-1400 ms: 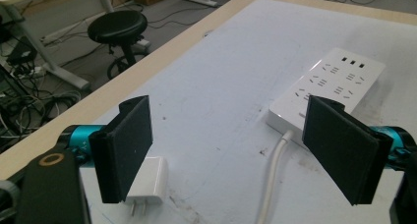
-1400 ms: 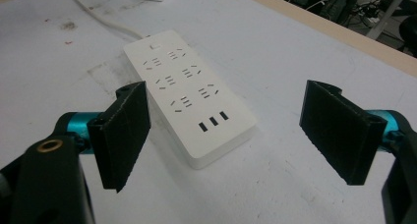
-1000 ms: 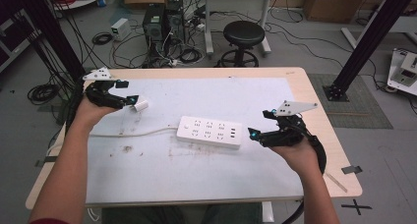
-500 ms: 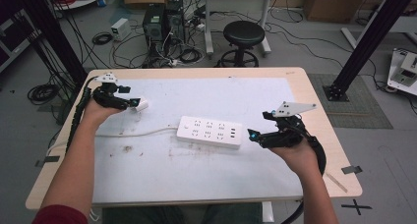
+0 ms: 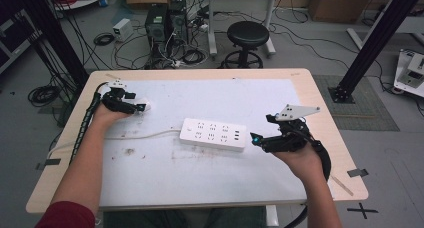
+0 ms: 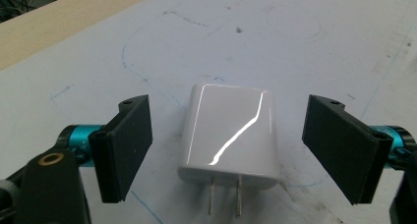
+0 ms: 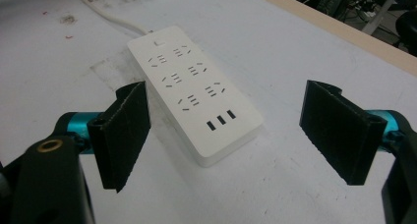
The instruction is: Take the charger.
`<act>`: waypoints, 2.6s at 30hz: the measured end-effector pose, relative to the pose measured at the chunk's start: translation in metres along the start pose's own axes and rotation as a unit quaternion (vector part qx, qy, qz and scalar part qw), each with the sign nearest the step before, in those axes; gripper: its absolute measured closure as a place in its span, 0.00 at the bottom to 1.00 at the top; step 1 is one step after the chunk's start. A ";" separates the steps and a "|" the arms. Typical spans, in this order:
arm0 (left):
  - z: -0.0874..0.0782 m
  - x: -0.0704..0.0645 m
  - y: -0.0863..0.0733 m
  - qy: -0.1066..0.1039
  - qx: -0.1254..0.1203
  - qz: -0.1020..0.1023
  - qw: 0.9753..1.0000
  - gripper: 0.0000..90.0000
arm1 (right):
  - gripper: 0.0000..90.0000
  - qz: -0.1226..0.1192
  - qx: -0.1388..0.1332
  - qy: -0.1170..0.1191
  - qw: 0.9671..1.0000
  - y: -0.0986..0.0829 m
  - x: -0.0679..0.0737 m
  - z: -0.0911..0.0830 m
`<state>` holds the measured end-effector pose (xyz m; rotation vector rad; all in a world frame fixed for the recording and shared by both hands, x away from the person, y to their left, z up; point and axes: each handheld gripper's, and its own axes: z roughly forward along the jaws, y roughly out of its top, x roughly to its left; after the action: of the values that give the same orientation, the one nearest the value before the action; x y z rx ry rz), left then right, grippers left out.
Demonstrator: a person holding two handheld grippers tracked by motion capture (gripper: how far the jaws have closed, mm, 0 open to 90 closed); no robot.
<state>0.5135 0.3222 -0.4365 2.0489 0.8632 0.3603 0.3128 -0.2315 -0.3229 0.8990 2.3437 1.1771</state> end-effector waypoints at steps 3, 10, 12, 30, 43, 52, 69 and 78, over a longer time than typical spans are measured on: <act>0.003 0.002 -0.003 0.001 0.011 0.001 1.000 0.21 | 0.22 0.002 0.001 -0.001 1.000 0.000 0.001 0.000; 0.008 0.002 -0.006 0.005 0.018 0.003 1.000 0.21 | 0.22 0.000 0.003 -0.002 1.000 0.001 0.003 0.000; 0.008 0.002 -0.006 0.005 0.018 0.003 1.000 0.21 | 0.22 0.000 0.003 -0.001 1.000 0.001 0.003 0.000; 0.013 0.000 -0.008 0.007 0.040 0.017 0.999 0.37 | 0.22 -0.002 0.004 0.000 1.000 -0.001 0.003 0.001; 0.002 -0.011 0.004 0.011 0.037 0.044 0.998 0.47 | 0.22 0.002 0.003 -0.003 1.000 -0.003 0.004 -0.003; -0.039 -0.032 0.027 0.012 -0.004 0.071 0.997 0.47 | 0.22 0.000 -0.003 -0.002 1.000 -0.003 0.003 -0.006; -0.120 -0.123 0.037 -0.011 -0.051 0.105 0.993 0.47 | 0.22 -0.013 -0.019 0.013 1.000 -0.001 -0.001 -0.017; -0.129 -0.151 0.029 -0.042 -0.066 0.123 0.989 0.47 | 0.22 -0.009 -0.020 0.018 1.000 -0.003 -0.004 -0.012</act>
<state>0.3492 0.2848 -0.3281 2.0341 0.5220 0.4506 0.3080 -0.2423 -0.3182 0.8469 2.3423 1.2391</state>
